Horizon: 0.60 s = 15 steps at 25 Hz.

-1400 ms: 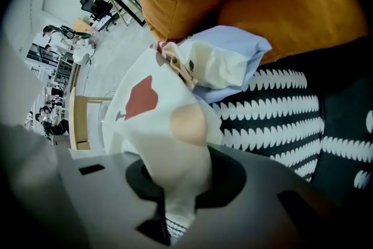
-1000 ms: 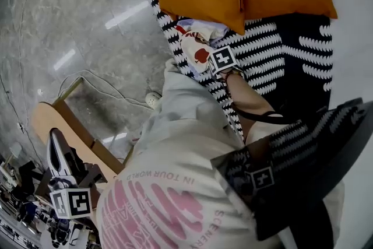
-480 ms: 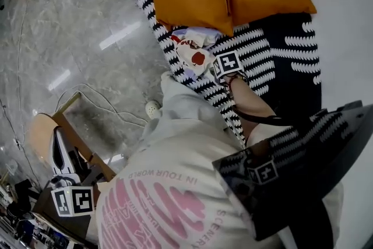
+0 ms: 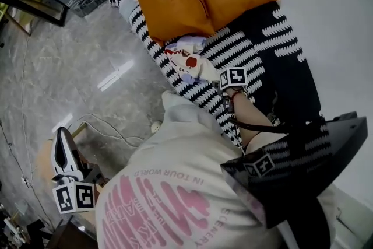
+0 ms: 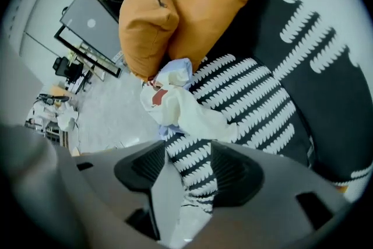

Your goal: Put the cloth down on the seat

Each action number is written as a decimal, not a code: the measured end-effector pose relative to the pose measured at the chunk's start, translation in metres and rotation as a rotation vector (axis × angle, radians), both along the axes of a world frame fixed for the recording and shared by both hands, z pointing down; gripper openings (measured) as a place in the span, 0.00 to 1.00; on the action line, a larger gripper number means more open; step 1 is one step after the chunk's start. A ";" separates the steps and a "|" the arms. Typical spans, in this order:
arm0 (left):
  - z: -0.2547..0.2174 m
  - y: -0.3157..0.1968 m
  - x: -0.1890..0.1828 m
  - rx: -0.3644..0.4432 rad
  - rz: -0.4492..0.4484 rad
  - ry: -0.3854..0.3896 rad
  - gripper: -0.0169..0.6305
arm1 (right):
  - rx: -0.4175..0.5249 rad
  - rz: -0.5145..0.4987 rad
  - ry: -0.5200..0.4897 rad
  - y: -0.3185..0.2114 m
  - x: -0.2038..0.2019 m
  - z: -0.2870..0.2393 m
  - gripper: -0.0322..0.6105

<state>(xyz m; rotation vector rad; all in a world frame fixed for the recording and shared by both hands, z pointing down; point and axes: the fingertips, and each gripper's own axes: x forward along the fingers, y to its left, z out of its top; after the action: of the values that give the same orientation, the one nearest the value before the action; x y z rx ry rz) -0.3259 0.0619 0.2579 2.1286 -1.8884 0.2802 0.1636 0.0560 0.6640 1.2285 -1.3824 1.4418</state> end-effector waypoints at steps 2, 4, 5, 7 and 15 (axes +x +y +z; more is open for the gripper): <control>-0.006 0.002 -0.002 0.026 0.031 0.013 0.04 | 0.042 0.110 -0.047 0.011 0.002 -0.013 0.44; -0.008 0.005 -0.005 0.045 0.060 0.025 0.04 | 0.118 0.276 -0.176 0.013 -0.003 -0.028 0.44; -0.009 0.007 -0.007 0.051 0.075 0.031 0.04 | 0.172 0.368 -0.259 0.011 -0.007 -0.039 0.44; -0.010 0.013 -0.010 0.062 0.107 0.041 0.04 | 0.306 0.515 -0.406 0.001 -0.016 -0.070 0.42; -0.012 0.041 -0.011 0.059 0.265 0.062 0.04 | 0.806 0.530 -0.806 -0.032 -0.079 -0.237 0.08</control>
<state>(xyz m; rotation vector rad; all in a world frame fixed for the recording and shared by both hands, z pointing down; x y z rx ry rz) -0.3365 0.1031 0.2459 2.3992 -1.5998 0.2117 0.0848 0.0237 0.4273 1.6744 -2.4857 1.9440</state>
